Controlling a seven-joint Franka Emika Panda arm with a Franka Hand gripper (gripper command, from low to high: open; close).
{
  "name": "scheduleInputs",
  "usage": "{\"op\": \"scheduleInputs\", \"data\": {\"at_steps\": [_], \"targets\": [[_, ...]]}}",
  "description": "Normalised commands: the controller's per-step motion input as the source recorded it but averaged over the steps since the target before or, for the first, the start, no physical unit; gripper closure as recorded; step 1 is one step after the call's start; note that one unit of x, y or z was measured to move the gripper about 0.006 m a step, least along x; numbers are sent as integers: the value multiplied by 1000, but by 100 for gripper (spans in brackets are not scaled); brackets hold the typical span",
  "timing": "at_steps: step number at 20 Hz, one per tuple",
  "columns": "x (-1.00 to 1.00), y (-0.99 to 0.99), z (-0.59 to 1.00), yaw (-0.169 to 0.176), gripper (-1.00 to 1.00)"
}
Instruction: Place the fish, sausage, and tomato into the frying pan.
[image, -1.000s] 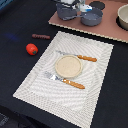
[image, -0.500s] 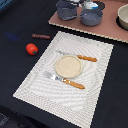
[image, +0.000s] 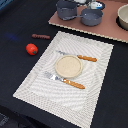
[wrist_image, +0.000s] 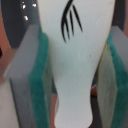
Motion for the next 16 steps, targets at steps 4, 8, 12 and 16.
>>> {"op": "scheduleInputs", "data": {"at_steps": [4, 8, 12, 16], "targets": [[360, 512, -4, -22, -100], [306, 417, 0, -24, -100], [248, 284, 21, -16, -100], [109, 135, 314, -8, -100]]}}
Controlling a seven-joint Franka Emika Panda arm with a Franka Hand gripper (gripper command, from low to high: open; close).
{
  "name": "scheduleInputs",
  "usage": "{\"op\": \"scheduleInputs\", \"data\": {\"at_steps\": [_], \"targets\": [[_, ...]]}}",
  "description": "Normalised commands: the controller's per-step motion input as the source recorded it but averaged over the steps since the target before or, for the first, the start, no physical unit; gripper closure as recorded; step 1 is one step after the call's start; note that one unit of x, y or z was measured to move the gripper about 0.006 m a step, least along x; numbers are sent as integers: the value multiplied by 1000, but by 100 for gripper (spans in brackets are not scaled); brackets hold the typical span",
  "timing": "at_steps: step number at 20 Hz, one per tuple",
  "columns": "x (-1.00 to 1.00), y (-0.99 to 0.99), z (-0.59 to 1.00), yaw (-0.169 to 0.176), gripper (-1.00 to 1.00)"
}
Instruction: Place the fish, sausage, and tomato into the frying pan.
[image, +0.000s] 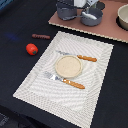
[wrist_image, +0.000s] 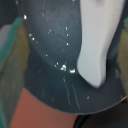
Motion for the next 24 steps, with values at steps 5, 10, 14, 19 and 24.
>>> {"op": "scheduleInputs", "data": {"at_steps": [5, 10, 14, 19, 24], "targets": [[-410, -362, 762, -43, -100], [-469, -609, 830, -2, -100], [-426, -680, 691, 0, -100], [-411, -761, 418, 0, -100], [-415, -868, 31, 0, -100]]}}
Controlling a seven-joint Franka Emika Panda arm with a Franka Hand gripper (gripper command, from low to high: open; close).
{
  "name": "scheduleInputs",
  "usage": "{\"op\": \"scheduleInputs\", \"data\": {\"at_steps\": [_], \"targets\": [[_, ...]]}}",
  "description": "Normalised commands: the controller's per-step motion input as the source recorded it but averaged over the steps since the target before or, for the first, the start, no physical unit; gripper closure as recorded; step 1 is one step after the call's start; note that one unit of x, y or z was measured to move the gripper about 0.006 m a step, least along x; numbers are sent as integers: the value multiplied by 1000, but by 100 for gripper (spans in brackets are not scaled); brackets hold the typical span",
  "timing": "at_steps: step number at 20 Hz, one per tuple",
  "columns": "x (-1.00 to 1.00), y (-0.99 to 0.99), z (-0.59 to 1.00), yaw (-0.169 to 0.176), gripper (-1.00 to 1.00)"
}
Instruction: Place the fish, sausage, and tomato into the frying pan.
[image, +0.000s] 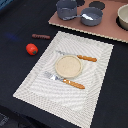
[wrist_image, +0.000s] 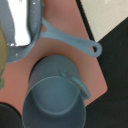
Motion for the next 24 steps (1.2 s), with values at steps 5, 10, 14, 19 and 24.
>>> {"op": "scheduleInputs", "data": {"at_steps": [5, 10, 14, 19, 24], "targets": [[-422, -917, -12, 0, -100], [-417, -950, -94, 0, -100], [-463, -949, -295, 0, -100], [-634, -827, -525, 0, -100], [-881, -515, -506, 0, -100]]}}
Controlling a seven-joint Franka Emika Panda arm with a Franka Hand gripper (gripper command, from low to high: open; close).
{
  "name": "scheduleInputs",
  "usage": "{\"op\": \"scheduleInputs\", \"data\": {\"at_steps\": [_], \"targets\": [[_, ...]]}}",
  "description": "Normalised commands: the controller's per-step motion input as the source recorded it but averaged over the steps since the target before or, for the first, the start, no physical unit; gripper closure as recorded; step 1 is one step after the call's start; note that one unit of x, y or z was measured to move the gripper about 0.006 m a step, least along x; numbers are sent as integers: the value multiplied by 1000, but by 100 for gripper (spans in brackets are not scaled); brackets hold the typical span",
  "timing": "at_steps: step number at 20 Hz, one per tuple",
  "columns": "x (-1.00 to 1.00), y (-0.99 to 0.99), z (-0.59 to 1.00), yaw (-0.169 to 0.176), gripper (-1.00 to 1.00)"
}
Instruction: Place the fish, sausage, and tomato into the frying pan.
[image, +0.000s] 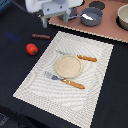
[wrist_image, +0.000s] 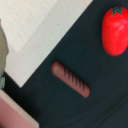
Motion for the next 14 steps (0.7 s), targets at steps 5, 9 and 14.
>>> {"op": "scheduleInputs", "data": {"at_steps": [5, 9, 14], "targets": [[-942, -295, -463, 18, -100], [-795, -79, -440, 53, -100], [-601, -54, -478, 56, -100]]}}
